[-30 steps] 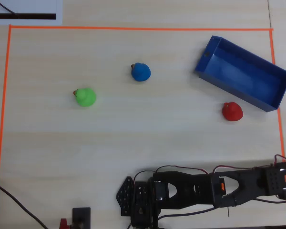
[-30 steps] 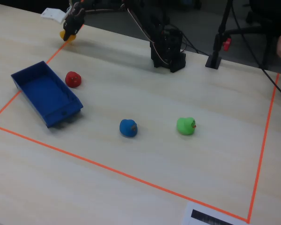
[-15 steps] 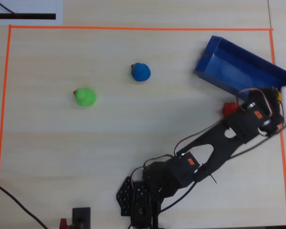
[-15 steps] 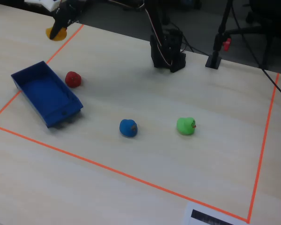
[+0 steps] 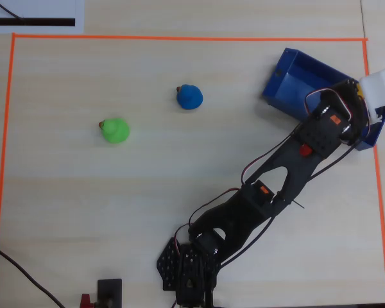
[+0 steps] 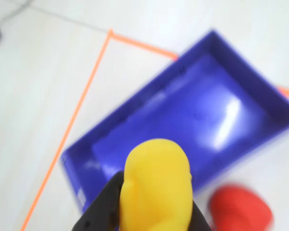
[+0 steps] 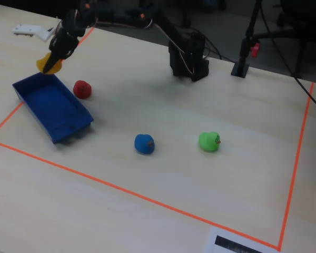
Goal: Grasp yellow duck and put it into box.
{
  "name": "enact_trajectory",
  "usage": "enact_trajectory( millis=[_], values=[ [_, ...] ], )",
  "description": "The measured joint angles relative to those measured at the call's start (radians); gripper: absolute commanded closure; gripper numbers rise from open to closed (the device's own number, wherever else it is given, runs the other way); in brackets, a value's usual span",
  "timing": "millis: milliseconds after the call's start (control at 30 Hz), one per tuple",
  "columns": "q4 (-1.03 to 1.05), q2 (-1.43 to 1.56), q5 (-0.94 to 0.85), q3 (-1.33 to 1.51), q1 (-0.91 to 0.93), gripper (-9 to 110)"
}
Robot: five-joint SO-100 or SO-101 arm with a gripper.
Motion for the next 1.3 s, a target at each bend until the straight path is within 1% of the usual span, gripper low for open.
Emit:
enact_trajectory(
  millis=[133,233,367,400,467,500,667,833,867,900,933,1000,1033,1167,1233,1300],
  values=[
    [-0.041,-0.137,-0.029,-0.097,-0.006,101],
    [-0.043,-0.156,-0.044,-0.100,-0.008,101],
    [-0.043,-0.156,-0.066,-0.101,-0.003,95],
    [-0.043,-0.156,-0.072,-0.101,-0.003,92],
    [-0.043,-0.156,-0.081,-0.101,-0.005,74],
    [-0.043,-0.156,-0.087,-0.101,-0.005,68],
    [0.009,-0.156,-0.147,-0.101,0.005,70],
    [0.020,-0.156,-0.152,-0.101,0.006,67],
    [0.020,-0.156,-0.152,-0.101,0.008,68],
    [0.020,-0.156,-0.152,-0.101,0.009,71],
    [0.020,-0.156,-0.149,-0.101,0.011,83],
    [0.023,-0.156,-0.130,-0.101,0.011,98],
    [0.026,-0.156,-0.112,-0.101,0.009,101],
    [0.035,-0.071,-0.002,-0.094,0.009,101],
    [0.072,0.028,0.049,-0.064,-0.015,101],
    [0.124,0.146,0.063,-0.009,-0.061,101]
  ],
)
